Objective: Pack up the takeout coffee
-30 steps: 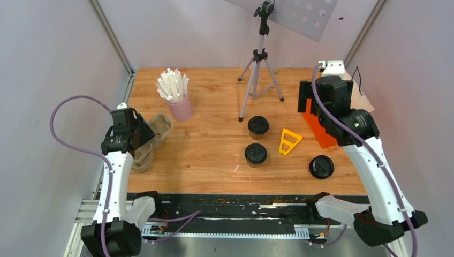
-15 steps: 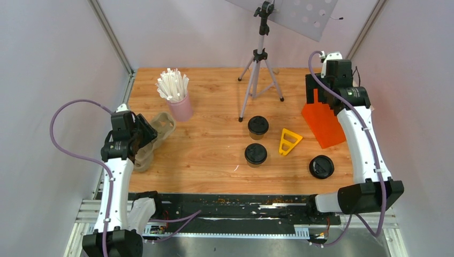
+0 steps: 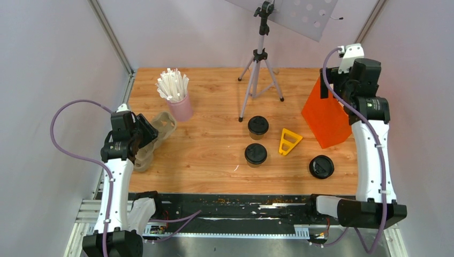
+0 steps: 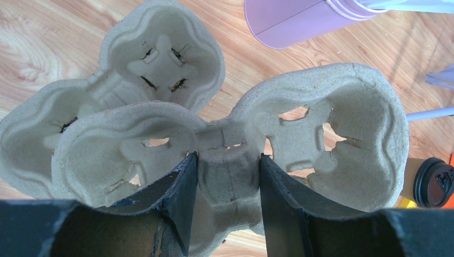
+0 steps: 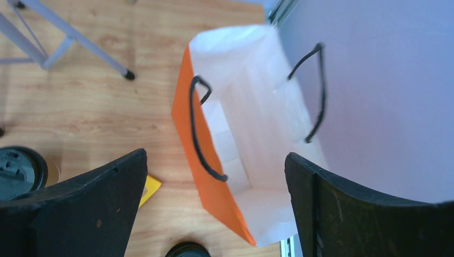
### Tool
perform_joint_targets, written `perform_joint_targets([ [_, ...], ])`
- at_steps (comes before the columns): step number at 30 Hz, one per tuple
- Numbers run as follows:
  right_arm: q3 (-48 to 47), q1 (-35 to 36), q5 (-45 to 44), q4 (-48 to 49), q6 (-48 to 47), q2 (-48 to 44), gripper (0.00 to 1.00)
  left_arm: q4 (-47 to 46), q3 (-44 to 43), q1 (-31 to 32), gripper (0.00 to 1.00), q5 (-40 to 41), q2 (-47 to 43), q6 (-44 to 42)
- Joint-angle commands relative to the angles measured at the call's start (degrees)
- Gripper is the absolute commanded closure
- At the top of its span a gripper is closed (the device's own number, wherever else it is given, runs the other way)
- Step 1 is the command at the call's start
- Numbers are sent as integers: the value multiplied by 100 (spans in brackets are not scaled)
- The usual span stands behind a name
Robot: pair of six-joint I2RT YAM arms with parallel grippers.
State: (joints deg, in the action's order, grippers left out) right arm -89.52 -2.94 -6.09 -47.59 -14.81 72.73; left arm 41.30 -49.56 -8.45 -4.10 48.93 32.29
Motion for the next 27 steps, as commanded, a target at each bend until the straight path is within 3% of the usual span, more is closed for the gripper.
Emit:
perform_joint_targets([
  [1, -47, -176, 291, 808, -319, -62, 0, -156, -143, -48, 49, -84, -76, -15],
  [10, -271, -304, 1286, 337, -706, 735, 1, -10, -160, -50, 49, -42, -144, -110],
  [17, 137, -493, 1471, 534, -996, 939, 8, -42, -111, -52, 48, -114, -164, -153],
  [23, -100, -523, 1445, 313, -1040, 1338, 13, 24, -220, -51, 48, -97, -149, -226],
  [25, -233, -523, 1379, 194, -1034, 1451, 22, 46, -268, -51, 48, -113, -172, -226],
  [27, -243, -523, 1292, 191, -987, 1464, 40, 64, -305, -43, 48, -112, -169, -228],
])
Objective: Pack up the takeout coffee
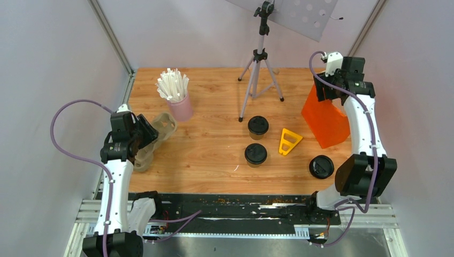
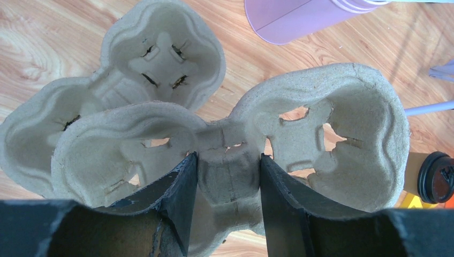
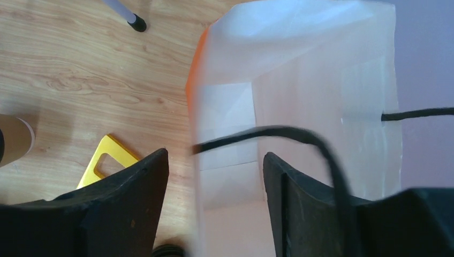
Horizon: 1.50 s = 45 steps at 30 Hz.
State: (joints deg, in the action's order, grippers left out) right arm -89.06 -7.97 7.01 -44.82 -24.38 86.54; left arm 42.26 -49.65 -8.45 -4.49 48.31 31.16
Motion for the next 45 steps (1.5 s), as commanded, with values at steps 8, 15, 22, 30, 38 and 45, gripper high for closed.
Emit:
perform_joint_targets([
  [8, -475, 1, -1221, -185, -33, -324, 97, -37, -425, -17, 48, -120, -78, -283],
  [15, -1377, 190, -2193, -730, 49, -698, 100, -28, -774, -8, 48, -306, 25, -371],
  [22, -1940, 1541, -2301, -1555, 147, -957, 100, -26, -995, 1, 49, -608, 92, -501],
  [30, -2334, 4277, -2471, -1466, 309, -1240, 100, 124, -1285, 11, 50, -802, 107, -667],
  [38, -1960, 6916, -2609, -458, -818, -871, 100, 388, -2053, 16, 49, -477, 482, -1084],
  [45, -1100, 7550, -1746, 577, -1897, -599, 100, 466, -2101, 16, 49, -331, 489, -1041],
])
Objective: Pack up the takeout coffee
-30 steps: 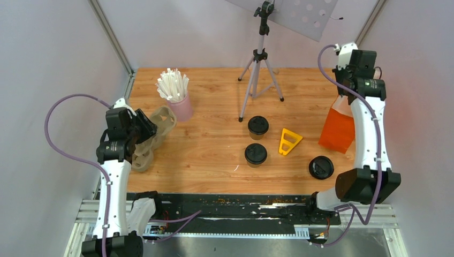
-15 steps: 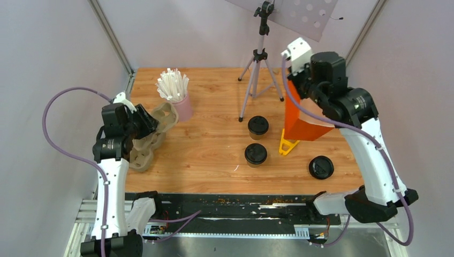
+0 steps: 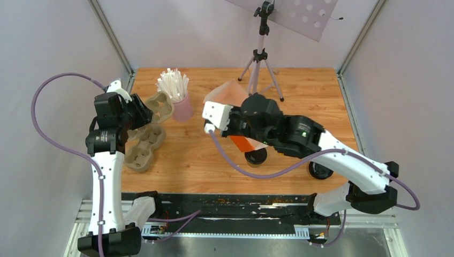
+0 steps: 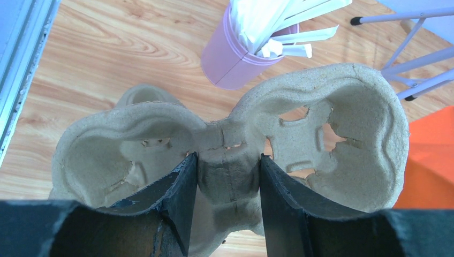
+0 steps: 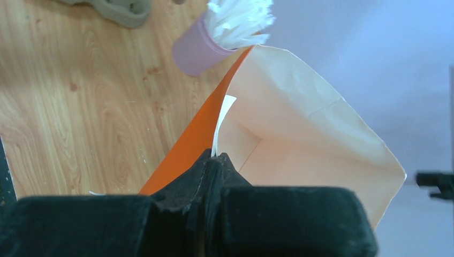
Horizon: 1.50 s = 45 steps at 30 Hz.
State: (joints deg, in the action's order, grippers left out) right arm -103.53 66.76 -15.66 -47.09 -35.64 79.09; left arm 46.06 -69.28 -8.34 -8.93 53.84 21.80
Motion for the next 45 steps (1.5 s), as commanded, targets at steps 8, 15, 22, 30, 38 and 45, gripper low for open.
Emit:
perform_joint_targets([
  [8, 837, 74, 2040, 872, -1584, 527, 99, 113, -217, 0, 49, 319, 56, -126],
  [15, 1169, 72, 2712, 1030, -2026, 835, 97, 106, -197, 4, 49, 396, 134, -202],
  [22, 1099, 36, 3130, 920, -2381, 1228, 90, 134, -196, 5, 49, 383, 216, -281],
  [30, 1323, -93, 3135, 1156, -2562, 1405, 80, 235, -349, 7, 50, 268, 173, -258],
  [38, 1217, -102, 2925, 1316, -2593, 1343, 57, 335, -503, 7, 50, 162, 221, -442],
  [45, 1315, -126, 2741, 1759, -2481, 1048, 43, 465, -857, 61, 51, 32, 369, -573],
])
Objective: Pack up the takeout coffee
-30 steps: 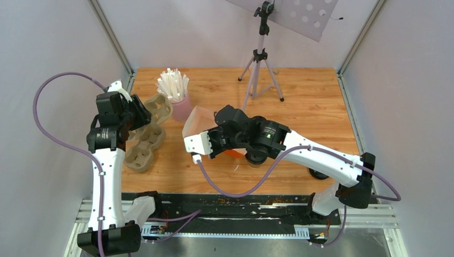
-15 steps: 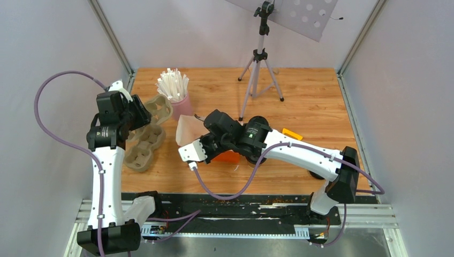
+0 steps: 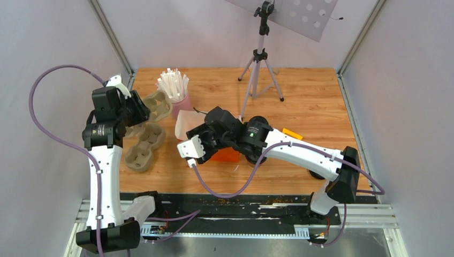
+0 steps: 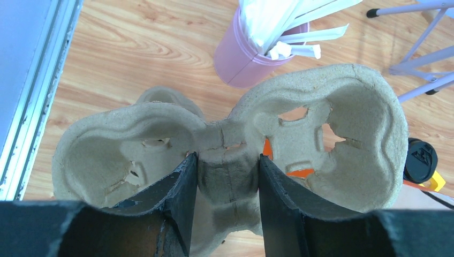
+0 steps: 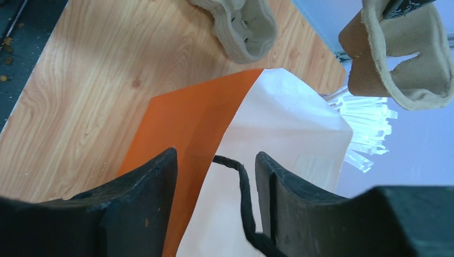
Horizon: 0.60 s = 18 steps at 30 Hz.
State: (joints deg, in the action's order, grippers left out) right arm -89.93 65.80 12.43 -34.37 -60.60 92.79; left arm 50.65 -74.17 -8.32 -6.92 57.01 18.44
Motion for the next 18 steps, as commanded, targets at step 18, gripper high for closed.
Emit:
perform_joint_targets([
  [18, -40, -305, 255, 850, 882, -665, 26, 40, -737, 526, 52, -466, 93, -250],
])
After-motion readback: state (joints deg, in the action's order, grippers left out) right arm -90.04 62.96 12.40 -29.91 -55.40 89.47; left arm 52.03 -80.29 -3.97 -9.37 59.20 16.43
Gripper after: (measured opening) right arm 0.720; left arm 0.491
